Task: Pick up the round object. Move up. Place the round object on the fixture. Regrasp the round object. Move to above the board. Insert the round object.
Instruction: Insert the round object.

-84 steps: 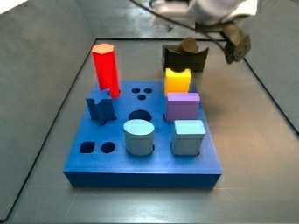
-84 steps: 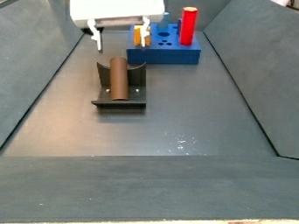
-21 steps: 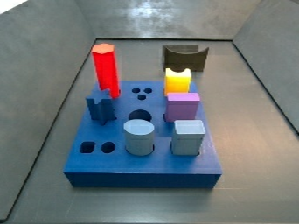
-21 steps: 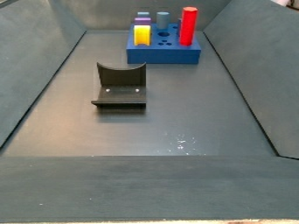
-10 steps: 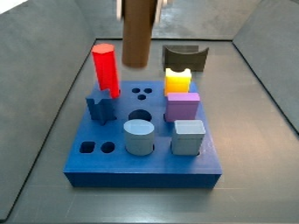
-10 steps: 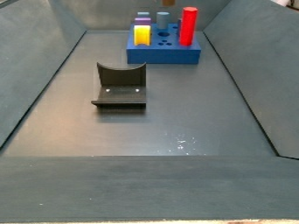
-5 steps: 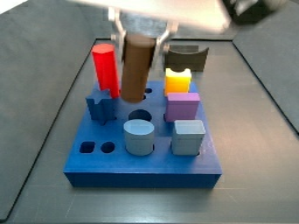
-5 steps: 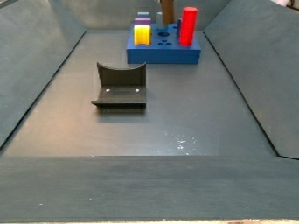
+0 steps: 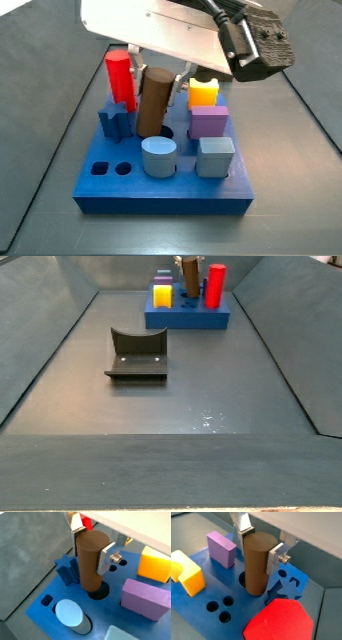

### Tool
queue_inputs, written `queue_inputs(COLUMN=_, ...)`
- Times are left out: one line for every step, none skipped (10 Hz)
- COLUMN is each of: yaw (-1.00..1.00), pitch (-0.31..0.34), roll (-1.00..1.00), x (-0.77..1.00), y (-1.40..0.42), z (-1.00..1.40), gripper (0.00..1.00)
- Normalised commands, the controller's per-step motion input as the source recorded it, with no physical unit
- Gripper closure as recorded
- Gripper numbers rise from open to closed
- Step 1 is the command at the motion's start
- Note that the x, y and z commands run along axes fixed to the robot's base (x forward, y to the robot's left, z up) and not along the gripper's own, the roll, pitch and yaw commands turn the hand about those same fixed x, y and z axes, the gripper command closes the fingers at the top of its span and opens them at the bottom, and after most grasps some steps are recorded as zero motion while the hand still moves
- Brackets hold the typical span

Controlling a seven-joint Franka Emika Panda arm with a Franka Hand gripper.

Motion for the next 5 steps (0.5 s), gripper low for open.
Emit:
queue_inputs(yaw=-0.30, pitch=0.000, roll=-0.24, x=0.00, y=-0.05, z=-0.05, gripper=1.00)
queue_inputs(yaw=0.03, pitch=-0.189, roll=0.00, x=-0.27, y=0.00, z=-0.01, gripper=1.00)
queue_inputs(yaw=0.00, pitch=-0.426, roll=-0.11, x=-0.24, y=-0.03, z=0.00, gripper=1.00)
queue_inputs(yaw=-0.18, pitch=-1.000, roll=-0.73, x=-0.20, y=0.00, z=0.00, gripper=1.00)
queue_inputs(yaw=-0.33, pitch=-1.000, roll=-0.85, x=-0.05, y=0.00, z=0.00, gripper=1.00)
